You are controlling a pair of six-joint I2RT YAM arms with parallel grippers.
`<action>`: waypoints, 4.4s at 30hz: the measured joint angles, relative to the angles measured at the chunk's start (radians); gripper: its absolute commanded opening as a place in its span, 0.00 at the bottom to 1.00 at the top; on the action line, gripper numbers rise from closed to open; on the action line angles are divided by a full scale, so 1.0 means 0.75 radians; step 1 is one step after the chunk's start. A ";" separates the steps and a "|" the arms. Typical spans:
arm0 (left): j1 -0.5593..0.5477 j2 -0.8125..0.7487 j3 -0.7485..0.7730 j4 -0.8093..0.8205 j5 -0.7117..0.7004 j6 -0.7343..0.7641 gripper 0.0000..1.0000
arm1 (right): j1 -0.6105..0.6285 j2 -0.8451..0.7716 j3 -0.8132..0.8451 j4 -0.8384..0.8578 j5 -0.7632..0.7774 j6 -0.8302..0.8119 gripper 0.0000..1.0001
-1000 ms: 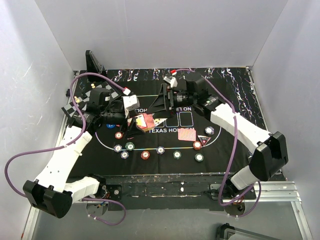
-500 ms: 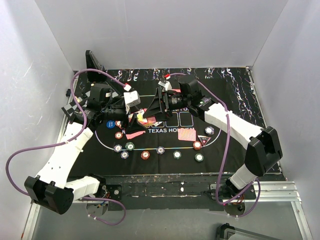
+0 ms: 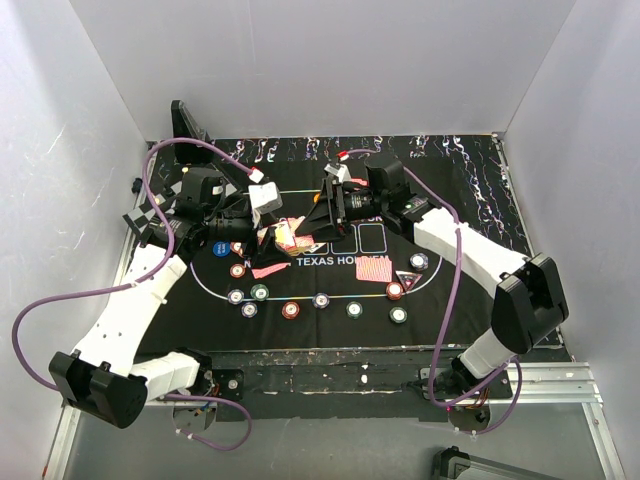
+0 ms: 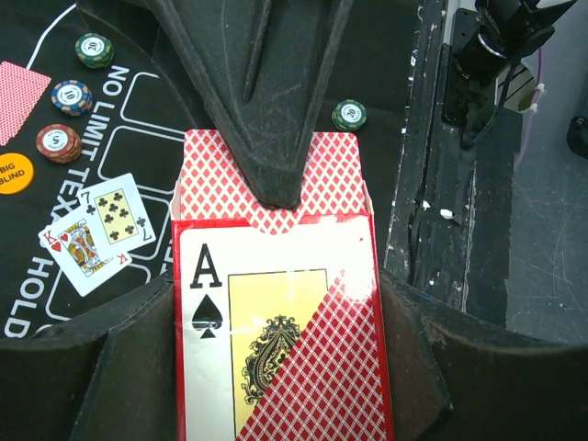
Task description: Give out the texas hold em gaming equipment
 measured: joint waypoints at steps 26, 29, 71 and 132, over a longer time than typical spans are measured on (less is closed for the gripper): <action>0.000 -0.013 -0.003 0.038 0.011 -0.017 0.00 | -0.143 -0.126 -0.019 -0.087 0.026 -0.044 0.77; 0.000 -0.021 -0.005 0.039 0.017 -0.018 0.00 | -0.141 -0.140 -0.016 -0.106 0.042 -0.062 0.80; 0.000 -0.023 -0.012 0.014 0.018 -0.020 0.00 | -0.051 -0.073 -0.063 0.061 -0.005 0.076 0.50; 0.000 0.050 -0.081 0.034 -0.006 0.040 0.00 | -0.038 -0.014 -0.106 0.036 -0.024 0.076 0.43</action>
